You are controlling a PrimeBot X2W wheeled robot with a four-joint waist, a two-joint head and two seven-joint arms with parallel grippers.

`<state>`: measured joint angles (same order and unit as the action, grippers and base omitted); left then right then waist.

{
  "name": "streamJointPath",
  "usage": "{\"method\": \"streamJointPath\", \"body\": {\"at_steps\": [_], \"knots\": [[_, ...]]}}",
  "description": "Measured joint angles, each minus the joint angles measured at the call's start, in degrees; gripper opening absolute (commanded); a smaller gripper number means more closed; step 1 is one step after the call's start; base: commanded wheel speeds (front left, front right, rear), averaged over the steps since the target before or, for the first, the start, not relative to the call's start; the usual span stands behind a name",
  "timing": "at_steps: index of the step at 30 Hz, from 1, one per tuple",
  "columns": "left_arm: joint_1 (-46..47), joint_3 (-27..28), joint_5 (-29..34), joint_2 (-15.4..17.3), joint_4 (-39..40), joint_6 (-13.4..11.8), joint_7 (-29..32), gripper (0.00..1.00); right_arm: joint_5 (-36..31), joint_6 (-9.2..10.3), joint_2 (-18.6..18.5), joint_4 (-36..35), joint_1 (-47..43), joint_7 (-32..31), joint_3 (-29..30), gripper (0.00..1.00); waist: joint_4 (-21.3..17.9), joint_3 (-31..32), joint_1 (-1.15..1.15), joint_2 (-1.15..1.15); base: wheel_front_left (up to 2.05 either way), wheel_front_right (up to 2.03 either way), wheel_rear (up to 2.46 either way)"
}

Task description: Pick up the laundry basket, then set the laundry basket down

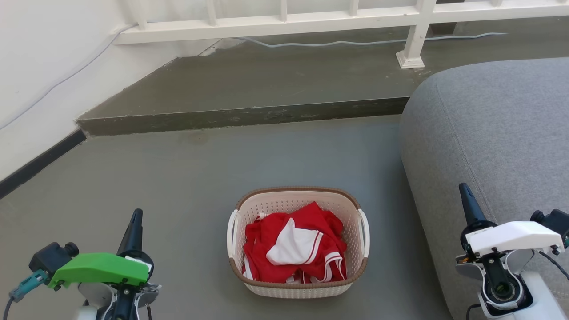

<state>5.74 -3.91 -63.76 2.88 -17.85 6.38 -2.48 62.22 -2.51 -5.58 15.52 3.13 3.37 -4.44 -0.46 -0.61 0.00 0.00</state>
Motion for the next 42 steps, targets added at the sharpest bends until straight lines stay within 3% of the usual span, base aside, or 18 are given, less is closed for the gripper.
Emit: {"method": "streamJointPath", "body": {"at_steps": [42], "knots": [[-0.01,8.31,-26.98,-0.67,1.69,0.66,8.83,0.00,29.93,-4.07,2.31,0.35,0.20,-8.48,10.68,0.00,0.47,0.46,0.00,0.00,0.00,0.00,0.00]]}}
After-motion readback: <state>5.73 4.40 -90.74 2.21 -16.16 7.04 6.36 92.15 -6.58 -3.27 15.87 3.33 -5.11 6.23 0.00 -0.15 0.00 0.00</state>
